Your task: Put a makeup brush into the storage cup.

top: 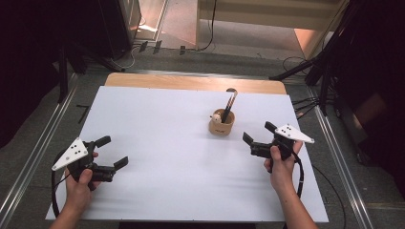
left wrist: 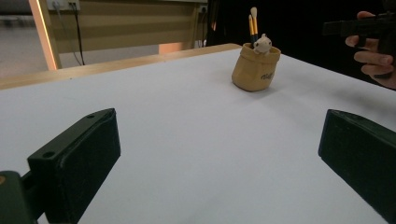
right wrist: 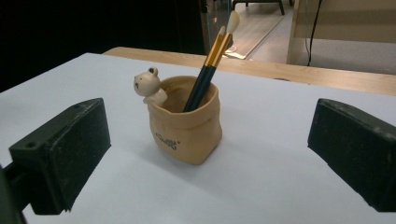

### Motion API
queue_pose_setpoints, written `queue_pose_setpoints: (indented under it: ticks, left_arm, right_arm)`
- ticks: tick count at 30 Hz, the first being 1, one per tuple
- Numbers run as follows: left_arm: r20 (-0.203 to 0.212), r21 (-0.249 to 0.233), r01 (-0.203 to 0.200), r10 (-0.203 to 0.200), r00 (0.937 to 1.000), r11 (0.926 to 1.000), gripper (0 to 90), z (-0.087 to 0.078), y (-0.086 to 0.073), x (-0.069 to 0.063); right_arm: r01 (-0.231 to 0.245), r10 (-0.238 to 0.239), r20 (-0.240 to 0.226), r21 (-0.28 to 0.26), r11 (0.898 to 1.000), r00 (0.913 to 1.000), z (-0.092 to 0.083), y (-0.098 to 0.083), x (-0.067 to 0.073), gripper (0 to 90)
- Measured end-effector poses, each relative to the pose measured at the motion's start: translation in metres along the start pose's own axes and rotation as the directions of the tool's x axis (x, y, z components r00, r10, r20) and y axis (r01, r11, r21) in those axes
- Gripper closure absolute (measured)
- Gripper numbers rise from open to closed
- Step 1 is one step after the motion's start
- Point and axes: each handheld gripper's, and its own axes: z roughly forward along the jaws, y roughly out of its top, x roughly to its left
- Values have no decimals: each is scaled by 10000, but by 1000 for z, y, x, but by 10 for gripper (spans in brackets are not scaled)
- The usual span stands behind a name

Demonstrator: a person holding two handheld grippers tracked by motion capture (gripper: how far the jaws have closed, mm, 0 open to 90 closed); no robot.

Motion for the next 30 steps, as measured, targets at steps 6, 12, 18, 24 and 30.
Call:
queue_pose_setpoints:
  ticks: [6,12,18,24,30]
  left_arm:
    - [-59,-38,20,-21,10000,10000,0,-3,-1,0]
    - [-107,38,14,-13,9999,10000,0,-5,-3,0]
    - [-139,6,12,-12,9999,10000,0,-6,-3,1]
    - [-171,43,-62,62,9998,10000,0,-6,-3,0]
    - [-162,52,-75,76,9998,10000,0,-6,-3,0]
  right_arm:
    - [33,-33,78,1,10000,10000,-11,-7,-3,0]
    - [86,-86,84,6,10000,9999,-21,-12,-6,0]
    - [116,-116,122,69,9999,9999,-29,-19,-9,0]
    - [77,-80,235,124,9999,9997,-36,-24,-14,0]
    - [169,-172,269,118,9998,9995,-45,-30,-17,0]
